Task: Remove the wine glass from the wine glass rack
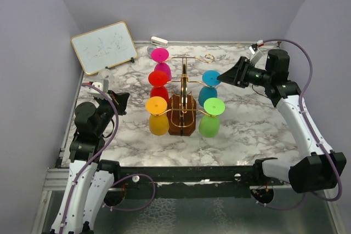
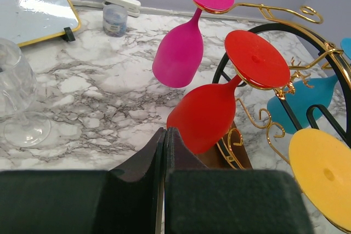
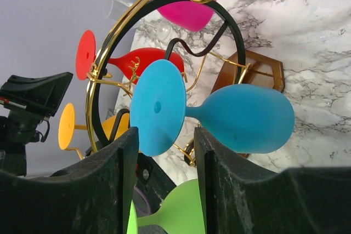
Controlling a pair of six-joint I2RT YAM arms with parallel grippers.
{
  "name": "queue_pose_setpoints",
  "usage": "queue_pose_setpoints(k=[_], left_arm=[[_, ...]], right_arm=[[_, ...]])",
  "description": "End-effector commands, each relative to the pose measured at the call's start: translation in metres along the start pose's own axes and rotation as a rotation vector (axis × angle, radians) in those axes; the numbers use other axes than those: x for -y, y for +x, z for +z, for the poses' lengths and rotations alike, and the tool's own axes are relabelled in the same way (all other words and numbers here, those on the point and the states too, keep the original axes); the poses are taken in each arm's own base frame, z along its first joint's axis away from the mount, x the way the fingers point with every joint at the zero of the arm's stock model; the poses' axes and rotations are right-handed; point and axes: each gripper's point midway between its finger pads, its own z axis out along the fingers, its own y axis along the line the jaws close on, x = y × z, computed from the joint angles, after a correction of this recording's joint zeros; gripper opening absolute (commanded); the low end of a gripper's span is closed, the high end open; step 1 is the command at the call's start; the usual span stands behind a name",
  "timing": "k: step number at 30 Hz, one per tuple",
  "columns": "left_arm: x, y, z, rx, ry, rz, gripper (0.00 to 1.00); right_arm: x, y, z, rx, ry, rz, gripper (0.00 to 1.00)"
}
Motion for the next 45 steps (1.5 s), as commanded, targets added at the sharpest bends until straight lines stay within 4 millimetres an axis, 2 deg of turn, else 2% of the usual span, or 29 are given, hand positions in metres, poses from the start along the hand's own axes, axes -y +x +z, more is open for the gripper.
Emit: queue_pose_setpoints(k=[1,16,24,34,38,45], left_arm=[[-0.001,-0.003,0.0,0.012,-0.014,-0.002,0.0],[-0.003,-0.002,0.0,0.01,-0.021,-0.005,0.0],[-0.004,-0.002,0.0,0.01,-0.028,-0.007,0.0],[-0.005,-0.001,0.001,0.008,-0.034,-0.008,0.0],[-0.006,-0.001,0.001,0.007,-0.035,-0.01,0.0],[-0.006,-0.001,0.0,0.006,-0.039,-0.013,0.0]], right_arm=[[0.0,0.001,0.005,-0.014,-0.039,-0.023,0.45],[0.008,-0.001,0.016,-0.021,-0.051,-0.017,0.38],[0.004,-0.007,0.019,-0.013,-0.076,-0.035,0.37],[0.002,-0.01,0.019,-0.003,-0.08,-0.045,0.11],[-0.005,-0.013,0.016,0.006,-0.094,-0.048,0.01],[-0.027,-0.023,0.005,0.033,-0.133,-0.053,0.01]])
